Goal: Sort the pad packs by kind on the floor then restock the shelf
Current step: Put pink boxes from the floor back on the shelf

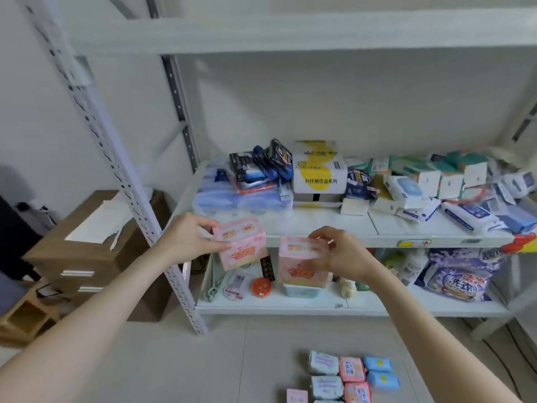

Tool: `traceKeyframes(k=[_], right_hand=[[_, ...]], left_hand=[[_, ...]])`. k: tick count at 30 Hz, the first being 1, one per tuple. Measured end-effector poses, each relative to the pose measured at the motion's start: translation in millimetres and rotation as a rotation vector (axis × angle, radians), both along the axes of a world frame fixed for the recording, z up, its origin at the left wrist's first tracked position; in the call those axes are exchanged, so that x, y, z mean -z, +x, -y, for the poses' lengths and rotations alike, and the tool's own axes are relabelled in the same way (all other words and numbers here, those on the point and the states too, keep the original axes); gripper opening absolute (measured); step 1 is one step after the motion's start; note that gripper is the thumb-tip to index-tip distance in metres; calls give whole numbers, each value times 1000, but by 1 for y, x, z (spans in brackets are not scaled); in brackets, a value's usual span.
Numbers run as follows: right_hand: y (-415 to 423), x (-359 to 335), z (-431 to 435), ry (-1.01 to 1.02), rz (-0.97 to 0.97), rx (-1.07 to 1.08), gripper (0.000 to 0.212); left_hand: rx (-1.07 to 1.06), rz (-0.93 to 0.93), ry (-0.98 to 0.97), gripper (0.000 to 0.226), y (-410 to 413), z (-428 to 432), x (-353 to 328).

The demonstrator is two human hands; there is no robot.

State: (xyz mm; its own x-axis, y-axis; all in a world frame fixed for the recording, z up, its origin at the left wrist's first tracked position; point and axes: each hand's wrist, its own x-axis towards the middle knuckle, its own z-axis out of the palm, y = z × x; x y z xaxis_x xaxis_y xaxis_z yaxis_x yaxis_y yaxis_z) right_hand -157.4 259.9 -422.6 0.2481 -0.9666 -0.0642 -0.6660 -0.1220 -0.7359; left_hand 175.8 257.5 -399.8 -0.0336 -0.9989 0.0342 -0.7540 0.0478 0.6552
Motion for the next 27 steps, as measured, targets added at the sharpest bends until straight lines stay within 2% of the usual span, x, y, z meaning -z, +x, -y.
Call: traceKeyframes(k=[3, 13, 20, 23, 27], right_hand=[[4, -55, 6, -112, 10, -21, 62], [40, -203, 28, -362, 10, -120, 51], [58, -288, 65, -464, -14, -190, 55], [63, -323, 87, -531, -12, -185, 52], [75, -356, 123, -560, 58, -178, 45]], left_hand=[[-6, -4, -72, 52, 6, 2, -56], [-4, 8, -273, 32, 29, 0, -219], [-22, -50, -340, 33, 52, 26, -304], [-2, -106, -363, 27, 61, 46, -337], [21, -89, -358, 22, 73, 82, -371]])
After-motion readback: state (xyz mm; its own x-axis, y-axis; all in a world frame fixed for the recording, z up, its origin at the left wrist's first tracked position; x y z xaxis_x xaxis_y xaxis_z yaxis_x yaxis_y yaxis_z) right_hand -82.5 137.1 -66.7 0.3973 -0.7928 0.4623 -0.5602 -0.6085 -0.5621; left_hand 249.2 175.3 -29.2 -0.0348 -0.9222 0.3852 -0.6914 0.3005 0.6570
